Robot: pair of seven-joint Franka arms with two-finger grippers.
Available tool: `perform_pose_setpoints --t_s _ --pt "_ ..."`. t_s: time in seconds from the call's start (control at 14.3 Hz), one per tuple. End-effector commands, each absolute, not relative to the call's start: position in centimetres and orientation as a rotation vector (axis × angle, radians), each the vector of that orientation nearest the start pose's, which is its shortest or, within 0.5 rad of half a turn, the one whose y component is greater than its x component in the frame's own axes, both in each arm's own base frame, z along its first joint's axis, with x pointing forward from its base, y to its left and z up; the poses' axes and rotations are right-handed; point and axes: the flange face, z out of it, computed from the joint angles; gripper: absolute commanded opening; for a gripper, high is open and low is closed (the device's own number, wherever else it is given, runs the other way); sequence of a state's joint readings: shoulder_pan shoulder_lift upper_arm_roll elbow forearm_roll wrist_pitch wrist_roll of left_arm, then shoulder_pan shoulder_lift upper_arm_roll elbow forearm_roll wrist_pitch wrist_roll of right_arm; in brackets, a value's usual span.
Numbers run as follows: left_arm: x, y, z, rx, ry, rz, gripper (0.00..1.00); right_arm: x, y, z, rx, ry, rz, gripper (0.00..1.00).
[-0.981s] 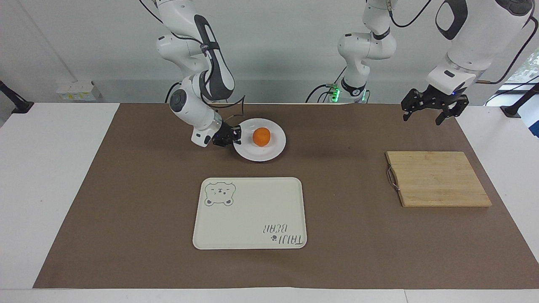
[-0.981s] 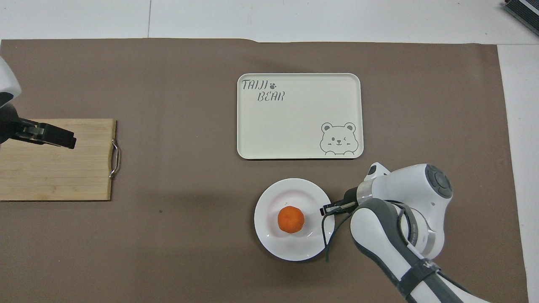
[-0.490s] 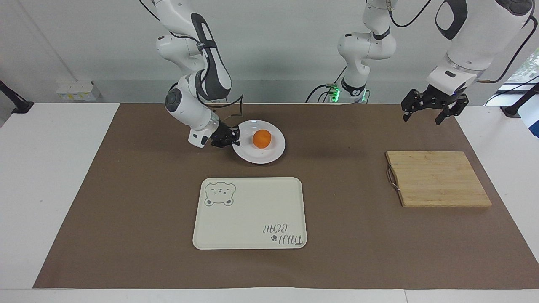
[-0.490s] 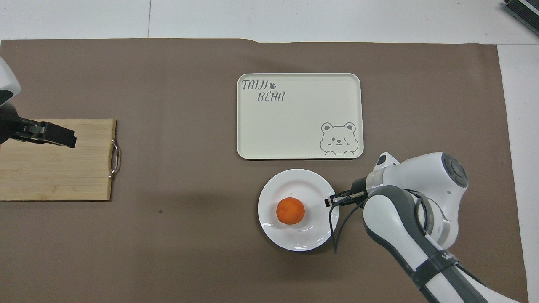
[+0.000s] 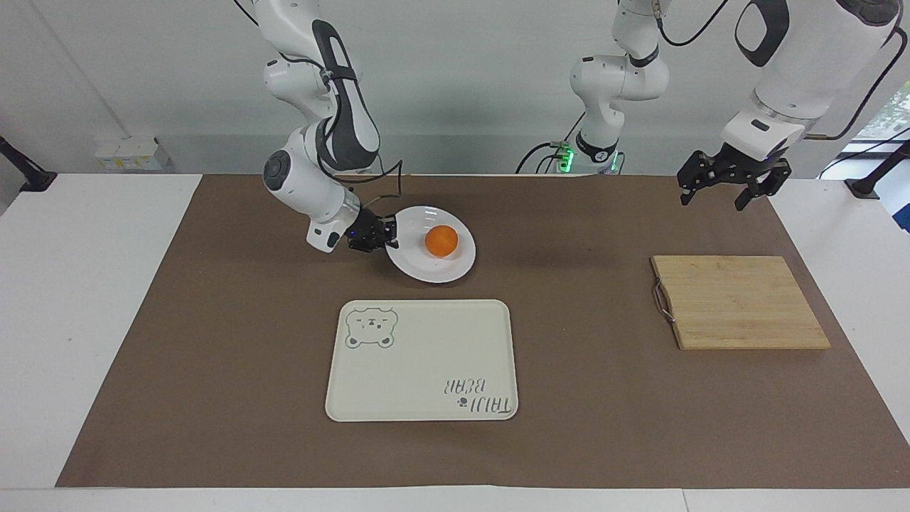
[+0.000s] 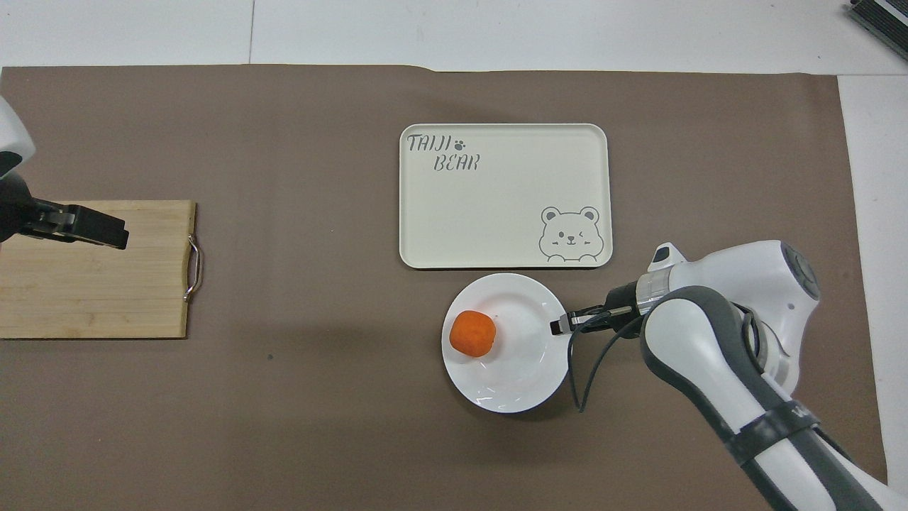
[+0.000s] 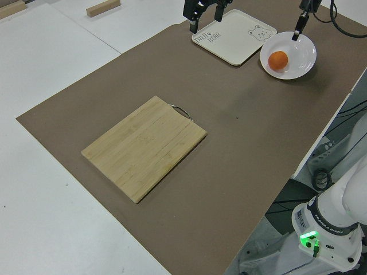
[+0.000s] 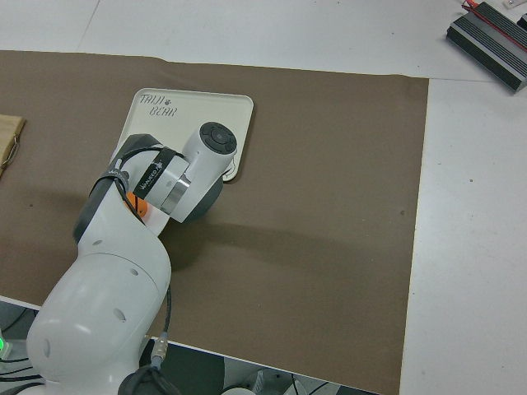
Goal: Place orange and plate with both arms
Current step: 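Lift the plate and carry it over the bear tray with the right gripper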
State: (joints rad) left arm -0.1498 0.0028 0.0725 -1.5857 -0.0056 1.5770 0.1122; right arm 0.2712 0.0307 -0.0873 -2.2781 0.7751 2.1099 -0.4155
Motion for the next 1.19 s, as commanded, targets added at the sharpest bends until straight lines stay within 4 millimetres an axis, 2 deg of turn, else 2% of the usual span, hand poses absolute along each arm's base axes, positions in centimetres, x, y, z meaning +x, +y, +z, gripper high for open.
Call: perform_pose_setpoints --t_s 0.0,0.21,0.56,0.7,0.84,0.98,1.12 --pt "54.9 -4.0 62.0 -3.13 0.279 0.01 1.0 50.2 11.3 34.0 -2.419 -0.154 0.1 0.0" --pt "54.9 -4.0 62.0 -3.13 0.277 0.01 1.0 51.1 11.7 34.7 -2.362 -0.123 0.056 0.0" --pt "54.9 -4.0 62.0 -3.13 0.279 0.01 1.0 54.4 11.9 36.2 -2.275 -0.044 -0.007 0.0" --pt "55.0 -4.0 62.1 -3.13 0.279 0.007 1.0 56.3 11.7 36.7 -2.275 -0.026 -0.031 0.0" --pt "54.9 -4.0 62.0 -3.13 0.279 0.01 1.0 59.2 9.9 36.6 -2.277 0.005 -0.068 0.0" --pt "54.9 -4.0 62.0 -3.13 0.277 0.01 1.0 62.2 9.0 36.0 -2.215 0.084 -0.109 0.0" --pt "54.9 -4.0 62.0 -3.13 0.279 0.01 1.0 64.6 9.0 35.2 -2.143 0.149 -0.139 0.0"
